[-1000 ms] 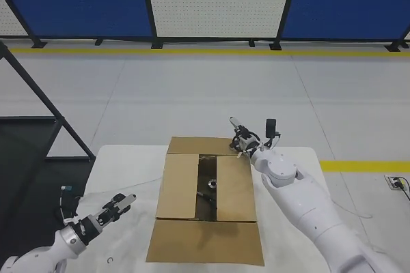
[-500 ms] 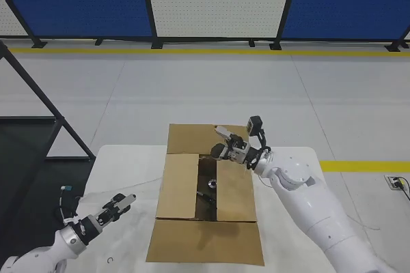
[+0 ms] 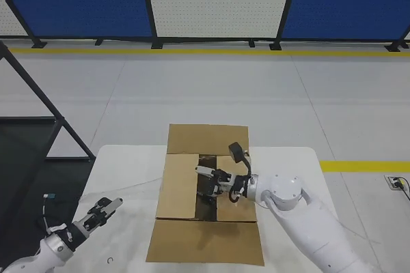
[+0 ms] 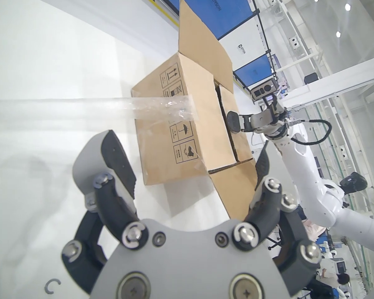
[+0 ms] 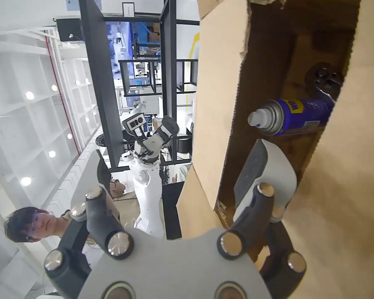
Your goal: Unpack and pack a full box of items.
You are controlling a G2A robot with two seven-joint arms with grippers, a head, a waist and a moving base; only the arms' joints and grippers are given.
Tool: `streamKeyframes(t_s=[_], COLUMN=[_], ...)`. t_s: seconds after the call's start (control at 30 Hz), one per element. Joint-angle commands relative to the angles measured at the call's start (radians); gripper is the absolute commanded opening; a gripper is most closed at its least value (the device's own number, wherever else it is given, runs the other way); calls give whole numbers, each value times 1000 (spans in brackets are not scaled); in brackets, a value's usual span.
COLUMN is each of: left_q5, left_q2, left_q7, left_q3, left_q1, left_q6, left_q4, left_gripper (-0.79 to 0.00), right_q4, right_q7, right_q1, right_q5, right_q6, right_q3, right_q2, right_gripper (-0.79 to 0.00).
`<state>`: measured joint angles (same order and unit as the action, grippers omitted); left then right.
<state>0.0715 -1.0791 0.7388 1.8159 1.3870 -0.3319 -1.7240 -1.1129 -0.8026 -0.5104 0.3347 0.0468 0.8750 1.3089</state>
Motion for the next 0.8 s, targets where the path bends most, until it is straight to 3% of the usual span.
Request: streamKeyframes(t_s=[0.0, 0.37, 0.6, 0.77], left_q5=[11, 31, 36, 63], left_q2=[1, 6, 8, 10], left_q7=[-8, -43, -51, -67], left_q3=[-1, -18, -36, -53], left_q1=[4, 34, 36, 33], left_q6=[1, 12, 28, 41], left_q4=[-9, -52, -66, -85], left_gripper=[0, 0, 0, 0], right_q4=[21, 95, 132, 143], right_q7=[4, -48, -124, -105], right_q1=[15, 64, 71, 85], right_q5=[0, 94, 267, 370], right_q6=[8, -33, -54, -60], right_q3=[-17, -45, -3, 4], right_q2=[9, 51, 68, 90], right_gripper=[0, 0, 0, 0])
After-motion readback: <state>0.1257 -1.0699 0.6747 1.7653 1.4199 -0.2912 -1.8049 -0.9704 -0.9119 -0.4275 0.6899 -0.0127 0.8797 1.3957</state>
